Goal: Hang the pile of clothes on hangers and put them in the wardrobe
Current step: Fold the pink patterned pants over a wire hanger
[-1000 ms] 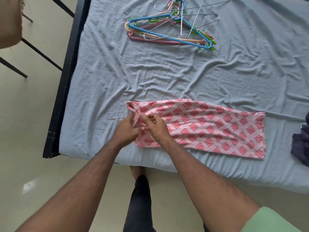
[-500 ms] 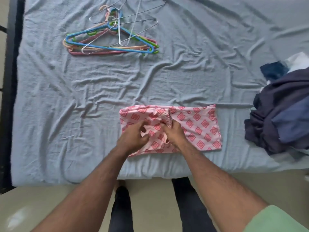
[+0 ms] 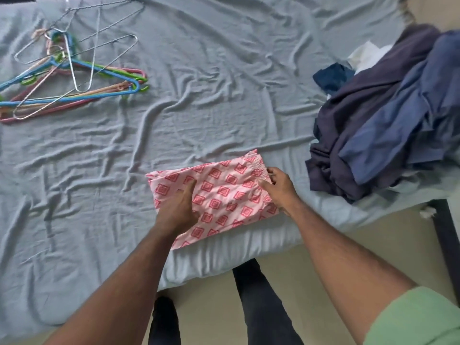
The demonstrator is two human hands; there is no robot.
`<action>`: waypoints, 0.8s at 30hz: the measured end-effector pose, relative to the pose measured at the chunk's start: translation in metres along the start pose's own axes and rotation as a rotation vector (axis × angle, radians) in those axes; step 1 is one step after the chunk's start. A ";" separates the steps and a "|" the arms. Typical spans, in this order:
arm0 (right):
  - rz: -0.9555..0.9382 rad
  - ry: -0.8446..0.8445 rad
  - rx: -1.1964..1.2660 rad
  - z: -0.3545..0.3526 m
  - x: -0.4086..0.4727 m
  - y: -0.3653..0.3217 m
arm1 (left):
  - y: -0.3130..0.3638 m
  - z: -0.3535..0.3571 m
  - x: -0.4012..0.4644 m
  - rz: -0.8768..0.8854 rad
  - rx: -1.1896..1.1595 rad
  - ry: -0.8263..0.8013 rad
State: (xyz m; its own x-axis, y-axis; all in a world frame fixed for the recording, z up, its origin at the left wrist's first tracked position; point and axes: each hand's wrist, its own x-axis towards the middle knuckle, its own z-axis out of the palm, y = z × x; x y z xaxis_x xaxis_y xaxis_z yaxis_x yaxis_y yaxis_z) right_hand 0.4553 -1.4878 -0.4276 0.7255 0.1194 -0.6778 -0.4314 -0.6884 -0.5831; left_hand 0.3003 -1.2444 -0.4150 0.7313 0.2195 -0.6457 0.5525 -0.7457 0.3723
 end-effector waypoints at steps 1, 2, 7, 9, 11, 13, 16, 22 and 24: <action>0.012 0.002 -0.019 -0.004 0.003 0.002 | 0.005 0.003 0.003 0.001 0.020 -0.001; 0.021 0.008 -0.056 -0.007 0.005 0.003 | 0.009 0.004 0.005 0.001 0.033 -0.007; -0.037 0.222 -0.267 -0.004 0.005 0.001 | 0.011 0.000 0.014 0.049 -0.095 -0.003; -0.098 0.294 -0.350 0.002 0.002 -0.006 | 0.009 -0.005 0.019 0.042 -0.227 0.051; -0.170 0.297 -0.372 0.011 -0.004 -0.018 | 0.007 -0.014 0.022 0.041 -0.297 0.102; -0.244 0.281 -0.372 0.026 -0.008 -0.033 | 0.005 -0.028 0.024 0.064 -0.292 0.161; -0.306 0.247 -0.336 0.054 -0.012 -0.055 | 0.002 -0.053 0.023 0.067 -0.292 0.235; -0.460 0.107 -0.389 0.125 -0.020 -0.118 | -0.038 -0.110 0.009 -0.022 -0.386 0.333; -0.522 0.062 -0.424 0.149 -0.022 -0.145 | -0.057 -0.133 0.004 -0.045 -0.420 0.372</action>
State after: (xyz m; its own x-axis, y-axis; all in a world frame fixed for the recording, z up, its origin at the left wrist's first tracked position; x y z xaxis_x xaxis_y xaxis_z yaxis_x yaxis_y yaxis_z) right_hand 0.4220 -1.2845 -0.3947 0.8164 0.4805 -0.3204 0.2232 -0.7741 -0.5924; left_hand 0.3247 -1.1177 -0.3502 0.7528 0.5091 -0.4173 0.6429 -0.4325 0.6322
